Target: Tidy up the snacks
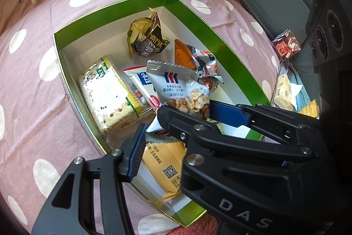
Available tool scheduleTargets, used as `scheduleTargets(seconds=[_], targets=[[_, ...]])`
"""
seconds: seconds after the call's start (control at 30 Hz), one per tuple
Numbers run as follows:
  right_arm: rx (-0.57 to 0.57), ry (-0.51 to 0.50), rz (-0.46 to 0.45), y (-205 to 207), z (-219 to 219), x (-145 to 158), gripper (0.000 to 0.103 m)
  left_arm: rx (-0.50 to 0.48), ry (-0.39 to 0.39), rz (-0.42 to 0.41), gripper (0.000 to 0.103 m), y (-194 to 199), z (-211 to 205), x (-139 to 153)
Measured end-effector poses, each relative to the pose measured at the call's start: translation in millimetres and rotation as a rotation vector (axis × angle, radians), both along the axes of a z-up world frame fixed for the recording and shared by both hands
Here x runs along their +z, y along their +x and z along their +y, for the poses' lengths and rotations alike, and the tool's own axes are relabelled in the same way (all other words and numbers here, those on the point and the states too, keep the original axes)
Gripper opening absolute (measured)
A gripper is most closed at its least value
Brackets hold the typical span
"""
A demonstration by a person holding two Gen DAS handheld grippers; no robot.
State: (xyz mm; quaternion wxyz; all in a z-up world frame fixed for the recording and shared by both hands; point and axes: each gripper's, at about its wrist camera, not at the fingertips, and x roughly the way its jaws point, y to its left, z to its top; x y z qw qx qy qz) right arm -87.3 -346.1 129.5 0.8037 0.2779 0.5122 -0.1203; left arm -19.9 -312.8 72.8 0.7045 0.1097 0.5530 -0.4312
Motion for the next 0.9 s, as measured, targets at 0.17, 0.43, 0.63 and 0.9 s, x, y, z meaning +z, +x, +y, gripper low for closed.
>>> scheduleTargets(seconds=[0.17, 0.43, 0.63, 0.9], targets=[[-0.03, -0.029, -0.012, -6, -1, 3, 0.054, 0.015, 0.003, -0.041, 0.07, -3, 7, 6], [-0.139, -0.103, -0.065, -33, -3, 19, 0.07, 0.042, -0.015, -0.091, 0.096, -7, 26, 17], [-0.188, -0.155, -0.08, -46, -3, 27, 0.071, 0.087, -0.022, -0.098, 0.102, -2, 40, 16], [-0.212, -0.145, -0.099, -53, 4, 24, 0.071, 0.134, -0.039, -0.101, 0.102, -2, 54, 12]])
